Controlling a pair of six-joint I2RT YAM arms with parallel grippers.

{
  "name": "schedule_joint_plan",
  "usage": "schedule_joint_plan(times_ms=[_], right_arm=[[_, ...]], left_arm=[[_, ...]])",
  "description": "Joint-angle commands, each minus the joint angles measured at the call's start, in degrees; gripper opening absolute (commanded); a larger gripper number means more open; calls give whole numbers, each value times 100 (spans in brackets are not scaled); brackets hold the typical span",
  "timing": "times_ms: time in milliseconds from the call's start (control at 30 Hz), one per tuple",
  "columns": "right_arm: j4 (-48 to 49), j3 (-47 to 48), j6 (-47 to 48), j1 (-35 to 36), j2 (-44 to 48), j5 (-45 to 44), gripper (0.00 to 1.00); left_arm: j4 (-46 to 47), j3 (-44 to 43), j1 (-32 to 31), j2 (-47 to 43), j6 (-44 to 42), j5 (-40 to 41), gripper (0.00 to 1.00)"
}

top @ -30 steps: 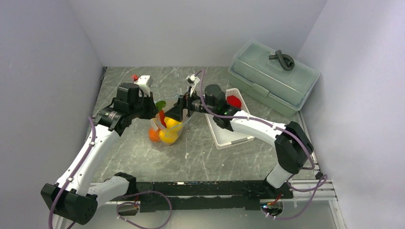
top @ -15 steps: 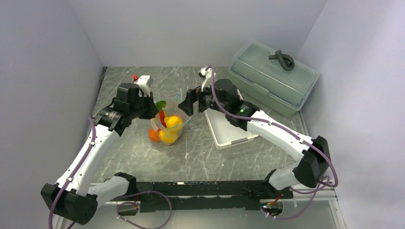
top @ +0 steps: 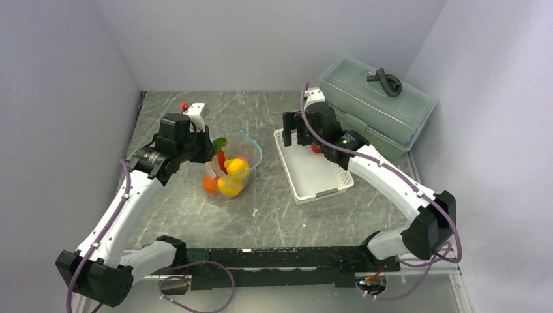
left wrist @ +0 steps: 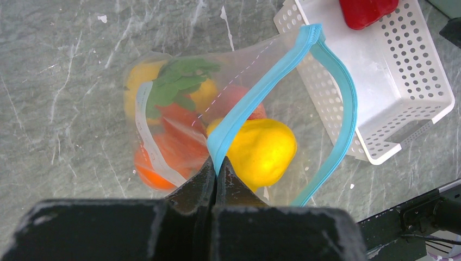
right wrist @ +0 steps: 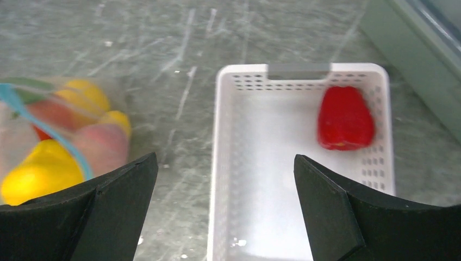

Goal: Place the food in the zip-top bag and seal the zipper
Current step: Pick up the fake vegetable from the bin.

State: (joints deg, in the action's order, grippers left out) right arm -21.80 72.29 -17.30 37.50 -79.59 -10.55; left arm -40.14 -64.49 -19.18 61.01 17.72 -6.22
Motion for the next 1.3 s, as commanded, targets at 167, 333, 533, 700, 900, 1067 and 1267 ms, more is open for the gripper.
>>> schedule_joint_plan(times_ms=[167,333,533,700,900,1067,1267], right_arm=[[-757,440,165,-388,-507,-1154,95],[-948,636,164,-559,-891,-1159,89],[-1133,908,201,-692,-1575,-1479,86],[-1148,1099,224,-803,-2025,-1488,84],[-1172,1287,236,-1011,-2415,-1413,86],[-1207,1414,253,-1132,-2707,-1391,86],[-1151,1483,228,-1239,-2920,-1301,87]], left_arm=[[191,-6,-14,42,15,-90,0],[191,-7,-14,59,13,-80,0],[183,-5,-15,69,11,-85,0],[185,-9,-14,60,8,-80,0],[191,-11,-15,66,7,-103,0],[191,-4,-15,86,4,-130,0],[190,-11,-16,106,4,-151,0]])
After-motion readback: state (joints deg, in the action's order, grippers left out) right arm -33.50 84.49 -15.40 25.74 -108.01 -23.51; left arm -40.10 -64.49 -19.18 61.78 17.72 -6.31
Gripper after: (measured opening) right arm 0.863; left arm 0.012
